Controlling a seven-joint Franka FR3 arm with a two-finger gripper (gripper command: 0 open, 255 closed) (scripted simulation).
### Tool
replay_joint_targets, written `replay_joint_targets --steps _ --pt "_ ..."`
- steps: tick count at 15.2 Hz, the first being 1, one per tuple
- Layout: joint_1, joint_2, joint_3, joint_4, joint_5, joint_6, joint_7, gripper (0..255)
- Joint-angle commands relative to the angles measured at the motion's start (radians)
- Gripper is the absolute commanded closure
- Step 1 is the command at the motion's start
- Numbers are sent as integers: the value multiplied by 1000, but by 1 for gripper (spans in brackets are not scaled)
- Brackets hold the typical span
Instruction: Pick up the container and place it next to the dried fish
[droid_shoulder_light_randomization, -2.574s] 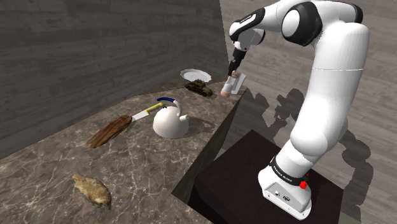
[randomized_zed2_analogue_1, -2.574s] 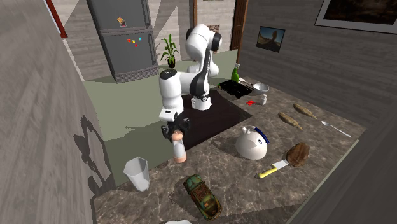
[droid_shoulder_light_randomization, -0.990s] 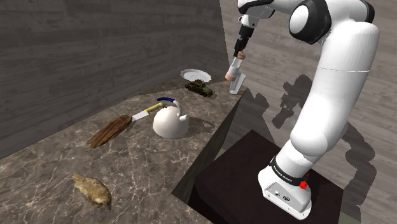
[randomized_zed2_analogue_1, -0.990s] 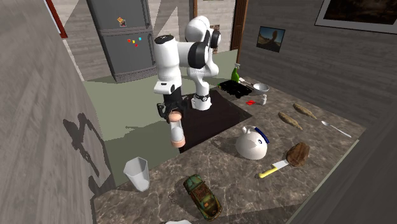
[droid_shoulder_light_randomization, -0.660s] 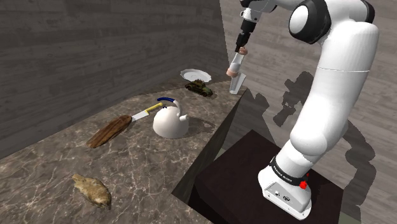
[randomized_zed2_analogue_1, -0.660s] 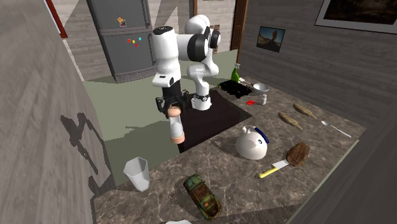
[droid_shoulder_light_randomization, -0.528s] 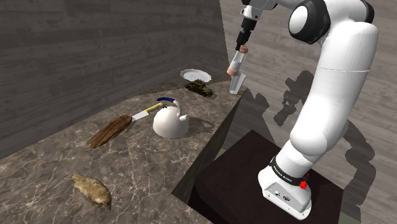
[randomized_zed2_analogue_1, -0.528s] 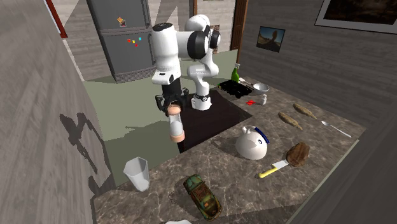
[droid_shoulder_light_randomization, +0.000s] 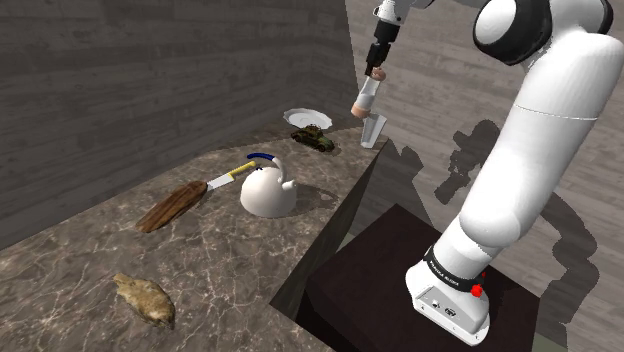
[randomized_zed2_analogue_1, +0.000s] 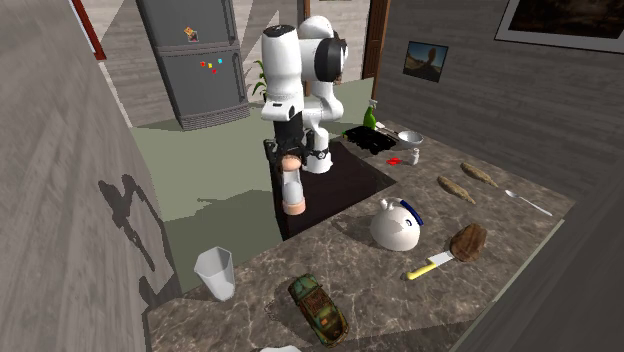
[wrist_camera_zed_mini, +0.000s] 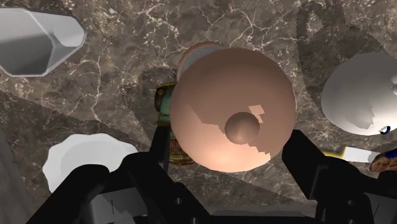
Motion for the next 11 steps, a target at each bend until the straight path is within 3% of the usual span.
replay_joint_targets --steps 1,11 --pt "38 -54 16 -63 -29 19 53 255" --pt "174 -256 138 -292 -124 75 321 255"
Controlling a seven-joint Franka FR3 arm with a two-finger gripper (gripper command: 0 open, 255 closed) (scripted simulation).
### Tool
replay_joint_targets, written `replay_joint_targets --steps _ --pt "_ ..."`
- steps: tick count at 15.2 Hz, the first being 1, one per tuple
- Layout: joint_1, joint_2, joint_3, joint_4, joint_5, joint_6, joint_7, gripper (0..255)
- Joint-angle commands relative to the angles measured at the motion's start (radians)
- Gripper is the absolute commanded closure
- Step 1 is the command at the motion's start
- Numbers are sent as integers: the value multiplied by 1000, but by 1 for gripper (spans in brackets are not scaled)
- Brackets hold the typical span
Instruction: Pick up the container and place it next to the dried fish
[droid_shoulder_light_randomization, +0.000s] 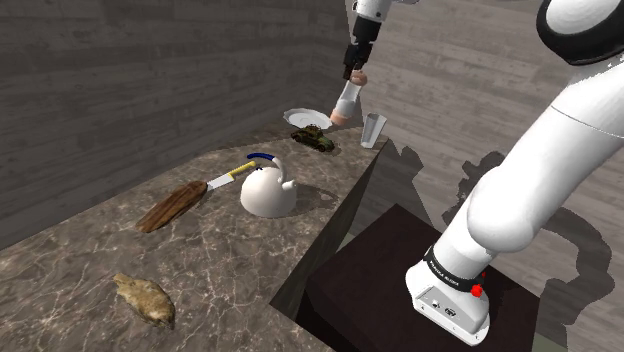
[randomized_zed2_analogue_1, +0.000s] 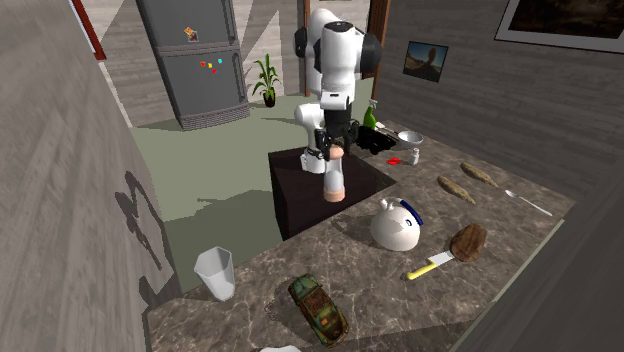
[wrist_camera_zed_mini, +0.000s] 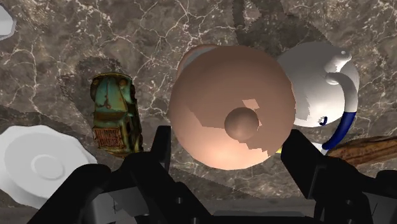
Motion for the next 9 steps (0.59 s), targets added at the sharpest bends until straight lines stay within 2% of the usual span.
replay_joint_targets --steps 1,9 --pt "21 -25 27 -32 -9 10 52 255" --pt "104 -95 143 -112 -26 24 255 255"
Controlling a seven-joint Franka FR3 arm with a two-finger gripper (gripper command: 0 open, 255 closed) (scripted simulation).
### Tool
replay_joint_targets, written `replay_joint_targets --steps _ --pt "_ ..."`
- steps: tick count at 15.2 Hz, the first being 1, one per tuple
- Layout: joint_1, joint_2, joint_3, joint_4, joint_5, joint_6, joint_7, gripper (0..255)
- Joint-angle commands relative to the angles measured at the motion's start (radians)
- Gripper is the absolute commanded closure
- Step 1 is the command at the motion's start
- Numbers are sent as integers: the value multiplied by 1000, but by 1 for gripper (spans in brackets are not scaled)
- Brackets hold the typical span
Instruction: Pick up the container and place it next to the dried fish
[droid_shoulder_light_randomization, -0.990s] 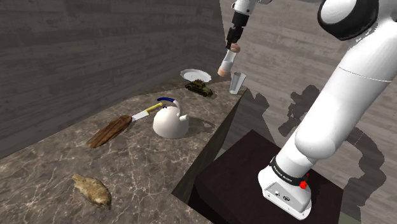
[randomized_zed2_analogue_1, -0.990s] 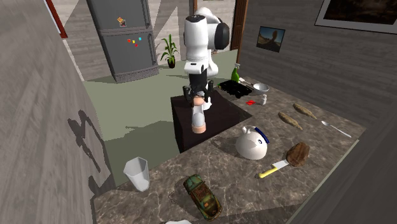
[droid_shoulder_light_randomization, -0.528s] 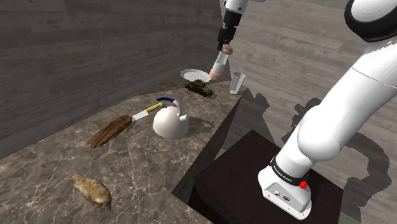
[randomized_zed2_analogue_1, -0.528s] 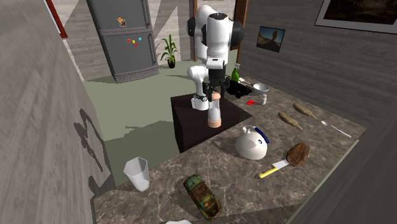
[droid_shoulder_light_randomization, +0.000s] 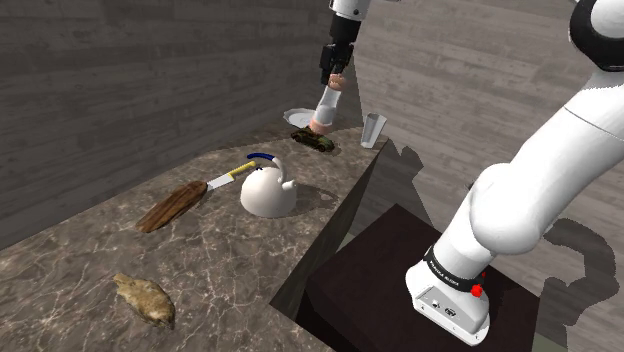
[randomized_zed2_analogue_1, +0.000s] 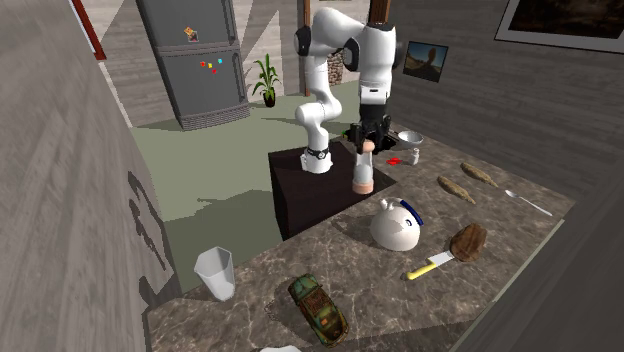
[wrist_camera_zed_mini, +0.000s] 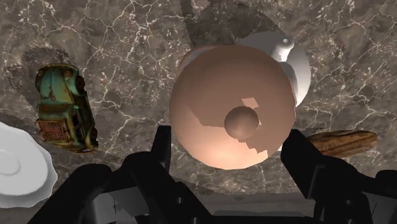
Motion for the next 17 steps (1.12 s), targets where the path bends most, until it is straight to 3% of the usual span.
replay_joint_targets --steps 1,9,17 --pt "22 -14 32 -12 -2 -1 56 255" --pt "103 -7 147 -8 6 2 250 255" --pt "184 63 255 70 8 -5 437 255"
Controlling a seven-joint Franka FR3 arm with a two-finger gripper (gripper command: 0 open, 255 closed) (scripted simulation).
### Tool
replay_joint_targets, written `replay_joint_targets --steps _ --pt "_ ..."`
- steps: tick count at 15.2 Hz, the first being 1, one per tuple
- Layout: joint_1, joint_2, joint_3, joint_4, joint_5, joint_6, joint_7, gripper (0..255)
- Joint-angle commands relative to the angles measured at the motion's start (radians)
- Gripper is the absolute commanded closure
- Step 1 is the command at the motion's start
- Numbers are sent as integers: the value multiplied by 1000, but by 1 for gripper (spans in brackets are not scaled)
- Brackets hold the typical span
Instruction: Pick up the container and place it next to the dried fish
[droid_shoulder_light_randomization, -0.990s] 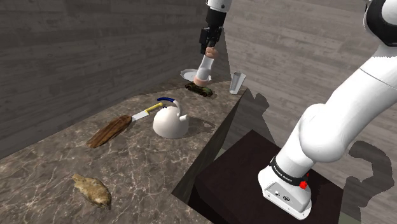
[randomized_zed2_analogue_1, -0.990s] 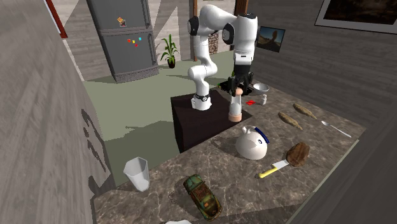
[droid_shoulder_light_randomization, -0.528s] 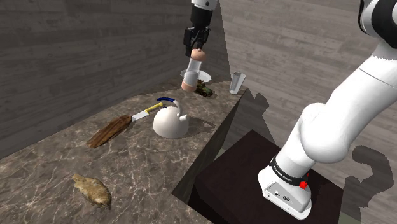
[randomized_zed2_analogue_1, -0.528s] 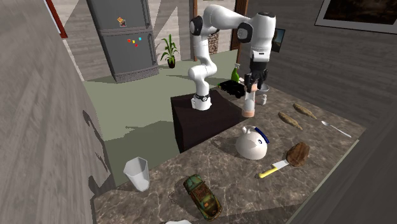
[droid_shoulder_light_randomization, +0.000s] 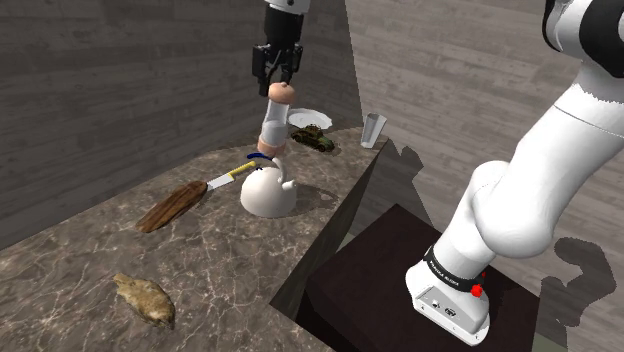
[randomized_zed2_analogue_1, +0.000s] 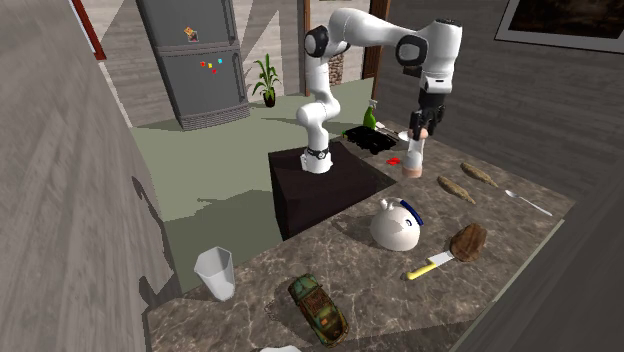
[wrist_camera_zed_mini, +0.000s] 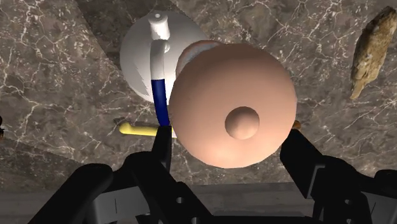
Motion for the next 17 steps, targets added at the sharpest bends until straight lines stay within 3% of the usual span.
replay_joint_targets --steps 1,8,13,17 --pt "20 14 25 22 -1 -8 47 255" --pt "96 133 106 165 -20 -33 206 255" --pt "163 259 157 327 -51 -73 325 255" --pt "162 253 156 265 -50 -17 325 255"
